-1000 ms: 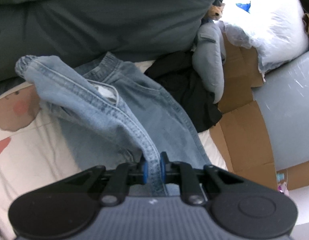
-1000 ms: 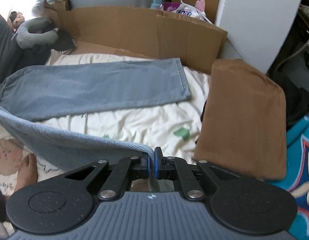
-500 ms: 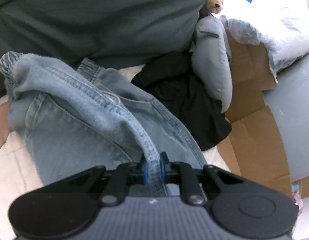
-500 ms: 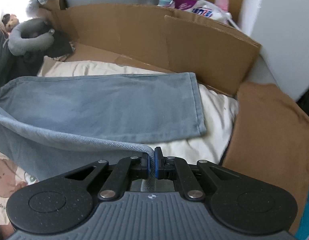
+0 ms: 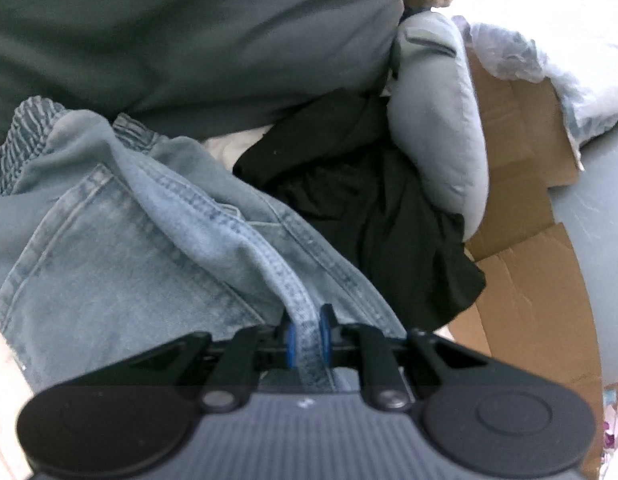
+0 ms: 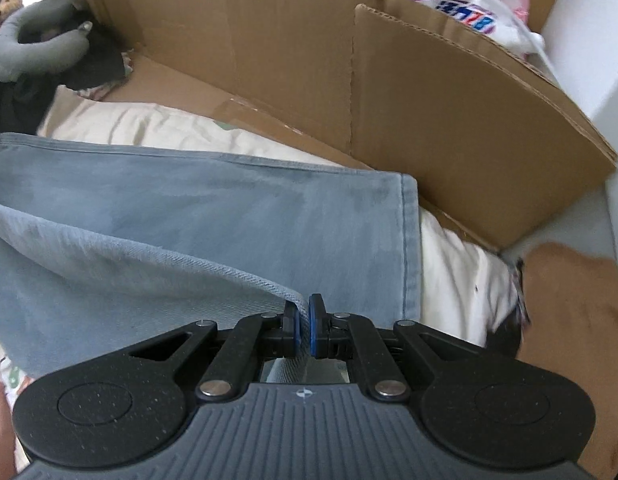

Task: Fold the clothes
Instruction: 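Lift the jeans with both grippers and carry them toward the cardboard box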

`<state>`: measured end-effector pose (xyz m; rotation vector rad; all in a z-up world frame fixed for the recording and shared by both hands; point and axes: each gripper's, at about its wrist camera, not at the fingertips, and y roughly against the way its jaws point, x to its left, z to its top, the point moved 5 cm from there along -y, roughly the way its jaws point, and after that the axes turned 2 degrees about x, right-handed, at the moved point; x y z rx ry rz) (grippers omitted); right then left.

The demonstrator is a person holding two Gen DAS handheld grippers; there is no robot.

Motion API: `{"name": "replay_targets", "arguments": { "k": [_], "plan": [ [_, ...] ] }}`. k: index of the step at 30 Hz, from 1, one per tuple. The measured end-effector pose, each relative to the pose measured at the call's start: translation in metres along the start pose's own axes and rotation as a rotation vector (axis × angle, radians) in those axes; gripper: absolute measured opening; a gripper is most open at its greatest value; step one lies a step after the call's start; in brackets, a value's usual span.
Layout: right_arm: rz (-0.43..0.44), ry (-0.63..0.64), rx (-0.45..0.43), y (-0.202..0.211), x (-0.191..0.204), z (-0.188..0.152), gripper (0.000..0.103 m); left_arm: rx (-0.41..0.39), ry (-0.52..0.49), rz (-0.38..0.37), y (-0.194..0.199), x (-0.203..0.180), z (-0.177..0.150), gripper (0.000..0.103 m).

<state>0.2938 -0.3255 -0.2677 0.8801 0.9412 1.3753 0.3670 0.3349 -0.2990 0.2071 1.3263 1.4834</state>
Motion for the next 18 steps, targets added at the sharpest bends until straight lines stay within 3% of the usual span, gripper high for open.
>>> {"name": "replay_targets", "arguments": {
  "k": [13, 18],
  "plan": [
    [-0.039, 0.059, 0.023, -0.058, -0.007, 0.052, 0.002, 0.015, 0.025, 0.088, -0.029, -0.012, 0.014, 0.013],
    [-0.096, 0.072, 0.040, -0.076, -0.010, 0.063, 0.002, 0.038, 0.000, 0.138, -0.036, -0.023, 0.016, 0.013]
  ]
}}
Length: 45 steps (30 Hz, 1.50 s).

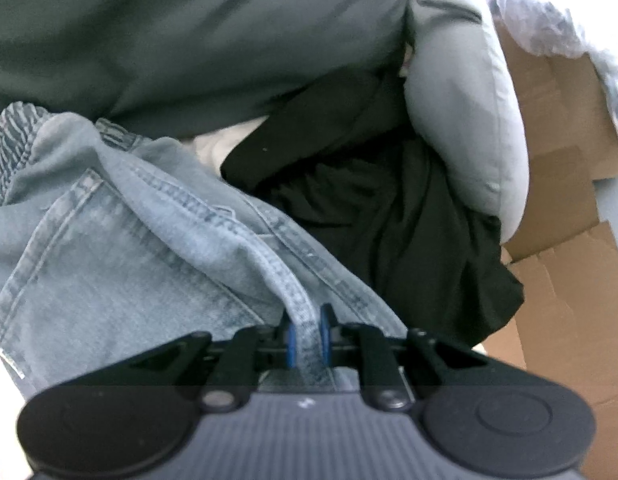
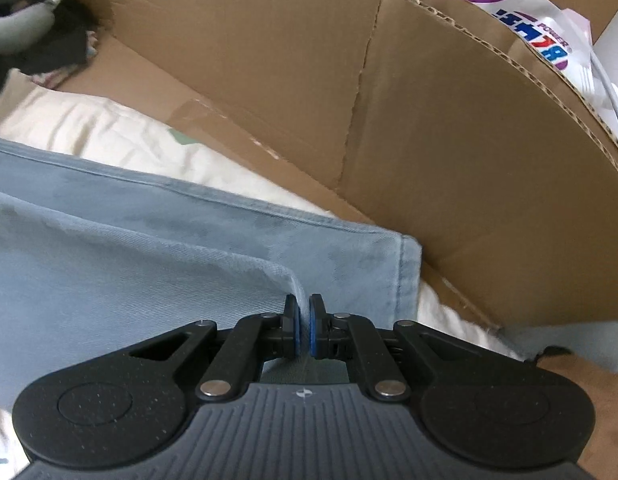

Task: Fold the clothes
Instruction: 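Lift the jeans with both grippers and carry them toward the cardboard box, then lower the folded jeans onto the sheet beside the cardboard with both grippers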

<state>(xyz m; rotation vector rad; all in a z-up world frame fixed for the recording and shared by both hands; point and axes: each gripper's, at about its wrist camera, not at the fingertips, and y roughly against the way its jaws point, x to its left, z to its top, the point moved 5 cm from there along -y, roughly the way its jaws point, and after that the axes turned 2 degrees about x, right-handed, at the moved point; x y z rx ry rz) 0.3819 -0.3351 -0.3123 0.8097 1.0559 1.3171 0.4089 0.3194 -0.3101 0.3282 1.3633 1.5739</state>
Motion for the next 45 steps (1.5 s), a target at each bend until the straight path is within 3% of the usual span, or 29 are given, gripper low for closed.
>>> {"name": "replay_targets", "arguments": {
  "k": [10, 16, 20, 24, 31, 39, 45],
  "plan": [
    [-0.058, 0.009, 0.036, -0.036, 0.010, -0.003, 0.003, 0.039, 0.014, 0.002, -0.028, -0.002, 0.003, 0.013],
    [-0.010, -0.090, -0.070, -0.034, -0.001, -0.021, 0.006, 0.060, 0.022, -0.005, -0.030, 0.003, -0.001, 0.014],
    [-0.024, -0.094, -0.117, -0.028, 0.002, -0.032, 0.006, 0.059, 0.009, -0.019, -0.022, 0.004, -0.004, 0.015],
    [-0.040, -0.198, -0.158, -0.027, 0.003, -0.034, 0.006, 0.049, 0.004, -0.019, -0.022, 0.005, -0.007, 0.015],
    [-0.066, -0.185, -0.226, -0.024, 0.011, -0.041, 0.004, -0.004, -0.046, -0.018, -0.017, 0.001, -0.010, 0.013],
    [-0.038, -0.307, -0.245, -0.003, -0.008, -0.033, 0.003, -0.044, -0.067, -0.063, 0.003, -0.002, -0.002, 0.013],
    [-0.064, -0.253, -0.226, -0.007, -0.002, -0.015, 0.003, -0.033, -0.081, -0.080, 0.000, -0.008, -0.010, 0.012]
  ]
}}
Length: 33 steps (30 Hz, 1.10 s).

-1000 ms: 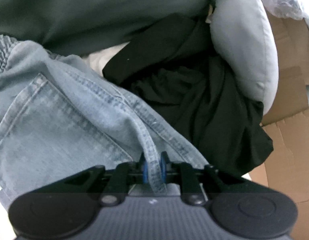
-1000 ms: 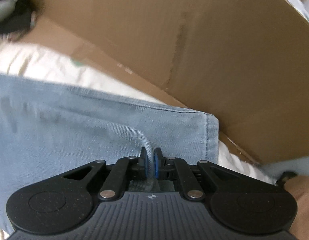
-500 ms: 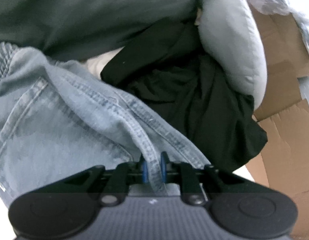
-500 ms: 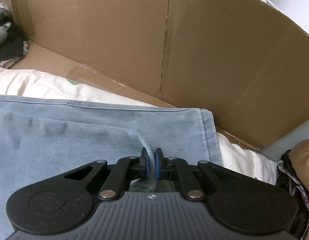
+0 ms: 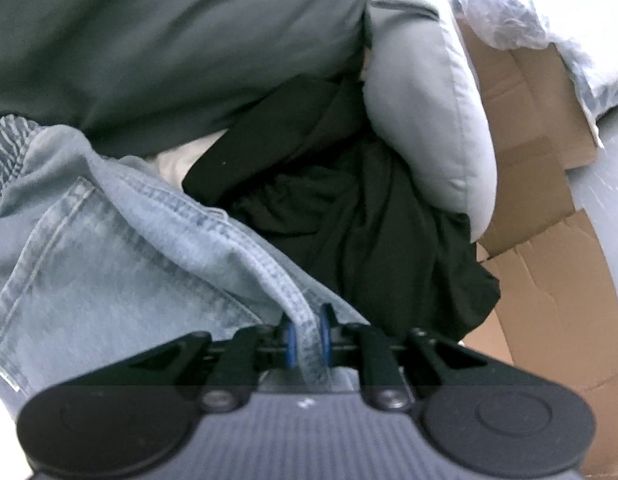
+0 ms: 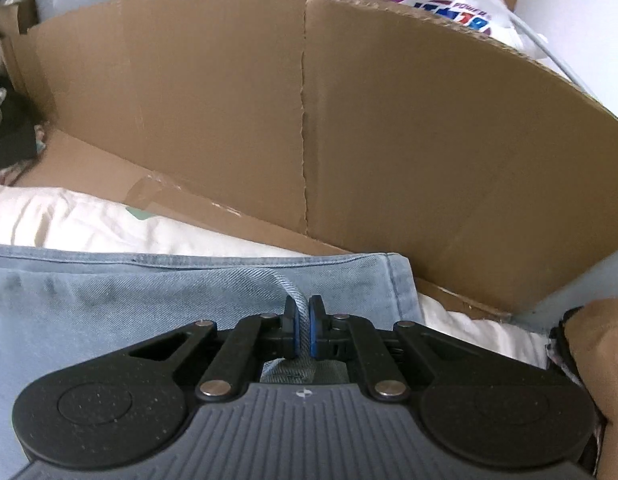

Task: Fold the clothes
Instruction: 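Lower the folded jeans onto the sheet beside the cardboard with both grippers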

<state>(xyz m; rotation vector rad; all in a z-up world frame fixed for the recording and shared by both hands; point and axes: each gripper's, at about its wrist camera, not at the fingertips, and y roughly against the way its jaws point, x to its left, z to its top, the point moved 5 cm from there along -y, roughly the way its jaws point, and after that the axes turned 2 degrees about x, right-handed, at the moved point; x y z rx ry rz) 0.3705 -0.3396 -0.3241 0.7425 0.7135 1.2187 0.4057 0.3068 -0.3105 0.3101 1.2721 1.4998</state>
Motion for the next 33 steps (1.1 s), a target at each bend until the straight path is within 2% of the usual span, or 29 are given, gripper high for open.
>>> {"name": "replay_targets", "arguments": {
  "k": [11, 16, 19, 21, 22, 23, 28, 31, 33],
  "plan": [
    [-0.031, 0.017, 0.003, -0.008, -0.003, 0.012, 0.002, -0.014, 0.028, -0.011, -0.008, -0.009, 0.024, 0.012],
    [-0.048, 0.039, 0.027, -0.021, 0.000, 0.016, 0.002, 0.017, 0.058, 0.041, -0.036, -0.005, 0.022, 0.014],
    [-0.056, 0.040, 0.068, -0.035, -0.001, 0.015, 0.002, 0.040, 0.056, 0.076, -0.049, -0.007, 0.017, 0.020],
    [-0.054, 0.033, 0.096, -0.043, -0.001, 0.012, 0.003, 0.046, 0.029, 0.080, -0.048, -0.014, 0.013, 0.032],
    [-0.051, 0.030, 0.105, -0.046, -0.001, 0.010, 0.003, 0.057, 0.012, 0.070, -0.047, -0.019, 0.011, 0.042],
    [-0.048, 0.030, 0.104, -0.046, -0.001, 0.009, 0.003, 0.070, 0.007, 0.056, -0.047, -0.023, 0.008, 0.045],
    [-0.047, 0.089, 0.076, -0.042, 0.003, 0.004, 0.003, 0.117, 0.014, -0.002, -0.052, -0.041, -0.008, 0.043],
    [-0.037, 0.086, 0.062, -0.042, 0.001, 0.002, 0.005, 0.128, 0.035, -0.011, -0.059, -0.050, -0.017, 0.042],
    [-0.022, 0.078, 0.045, -0.042, 0.000, 0.003, 0.006, 0.124, 0.058, -0.009, -0.062, -0.056, -0.021, 0.035]
  ]
}}
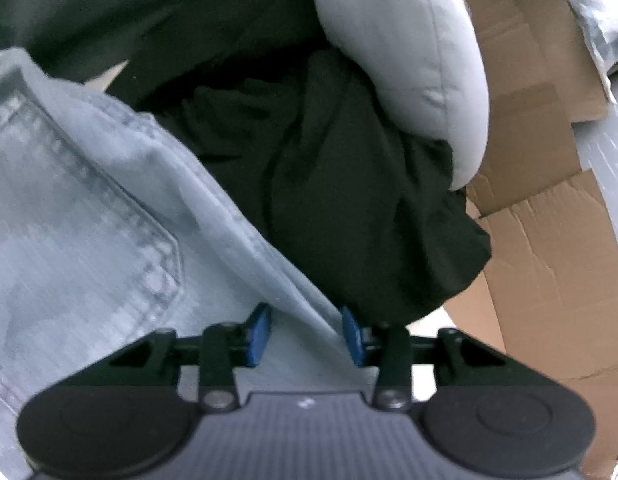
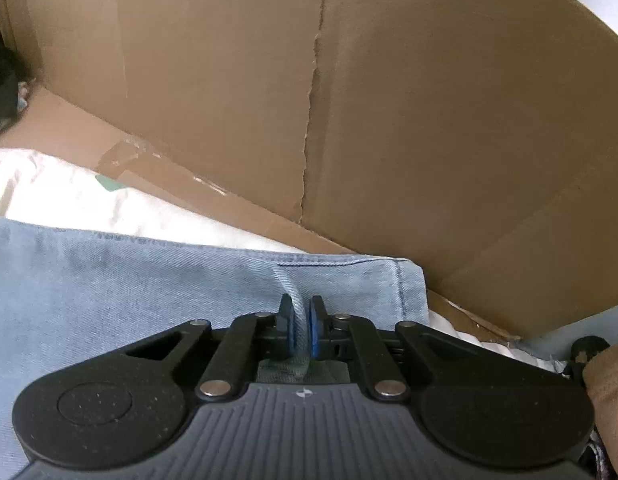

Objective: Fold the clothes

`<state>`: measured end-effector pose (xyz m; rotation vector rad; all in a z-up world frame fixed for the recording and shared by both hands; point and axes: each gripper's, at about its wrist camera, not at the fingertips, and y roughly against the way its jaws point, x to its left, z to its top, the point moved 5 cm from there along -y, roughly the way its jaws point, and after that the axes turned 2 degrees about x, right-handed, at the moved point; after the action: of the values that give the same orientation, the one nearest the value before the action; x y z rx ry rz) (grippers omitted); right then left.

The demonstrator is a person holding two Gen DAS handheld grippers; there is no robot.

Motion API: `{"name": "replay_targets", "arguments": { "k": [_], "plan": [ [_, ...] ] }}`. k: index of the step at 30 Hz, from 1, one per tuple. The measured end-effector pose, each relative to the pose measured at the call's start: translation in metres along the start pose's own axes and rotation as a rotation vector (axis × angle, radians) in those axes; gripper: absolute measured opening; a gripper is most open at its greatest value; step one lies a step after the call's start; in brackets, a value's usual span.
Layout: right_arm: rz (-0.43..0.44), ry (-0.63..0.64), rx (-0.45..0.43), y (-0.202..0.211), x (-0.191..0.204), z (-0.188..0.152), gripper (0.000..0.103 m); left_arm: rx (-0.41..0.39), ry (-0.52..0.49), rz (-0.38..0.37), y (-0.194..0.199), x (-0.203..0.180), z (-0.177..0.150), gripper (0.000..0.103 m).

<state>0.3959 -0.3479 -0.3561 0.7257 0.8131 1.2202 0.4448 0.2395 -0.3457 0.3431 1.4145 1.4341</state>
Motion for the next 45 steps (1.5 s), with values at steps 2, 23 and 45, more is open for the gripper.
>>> {"name": "replay_targets", "arguments": {
  "k": [2, 23, 45],
  "plan": [
    [0.026, -0.006, -0.030, 0.001, -0.002, 0.000, 0.006, -0.013, 0.037, -0.023, 0.000, -0.003, -0.002, 0.018],
    [0.061, 0.108, -0.005, 0.027, -0.010, 0.018, 0.048, 0.067, -0.128, -0.160, -0.021, -0.065, -0.074, 0.033],
    [-0.012, -0.052, -0.109, 0.037, -0.072, -0.030, 0.052, 0.126, -0.165, -0.168, -0.038, -0.092, -0.146, 0.042]
  ]
}}
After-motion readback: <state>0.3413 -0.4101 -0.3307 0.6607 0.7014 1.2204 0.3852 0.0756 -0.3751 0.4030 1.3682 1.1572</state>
